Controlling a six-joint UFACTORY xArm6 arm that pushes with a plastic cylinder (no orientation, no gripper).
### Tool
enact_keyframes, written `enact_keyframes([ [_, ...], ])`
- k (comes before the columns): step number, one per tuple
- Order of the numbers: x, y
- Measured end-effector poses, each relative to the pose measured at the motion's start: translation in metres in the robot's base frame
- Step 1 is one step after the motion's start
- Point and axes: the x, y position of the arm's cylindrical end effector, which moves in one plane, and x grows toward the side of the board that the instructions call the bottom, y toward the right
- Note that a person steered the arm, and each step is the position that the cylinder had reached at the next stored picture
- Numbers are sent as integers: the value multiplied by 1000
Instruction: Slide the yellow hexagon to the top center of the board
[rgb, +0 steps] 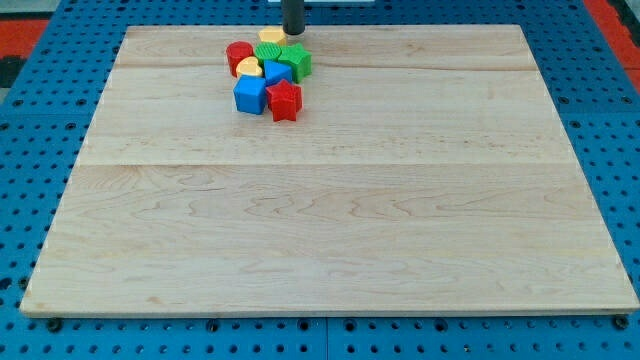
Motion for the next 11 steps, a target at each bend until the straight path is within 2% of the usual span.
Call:
enact_keyframes([
  [1, -1, -22],
  [2, 16, -97],
  [3, 24, -98],
  [4, 40, -80],
  [5, 35, -47],
  [6, 21, -40],
  [8, 21, 38],
  [9, 0, 30],
  [10, -1, 50],
  [11, -1, 119],
])
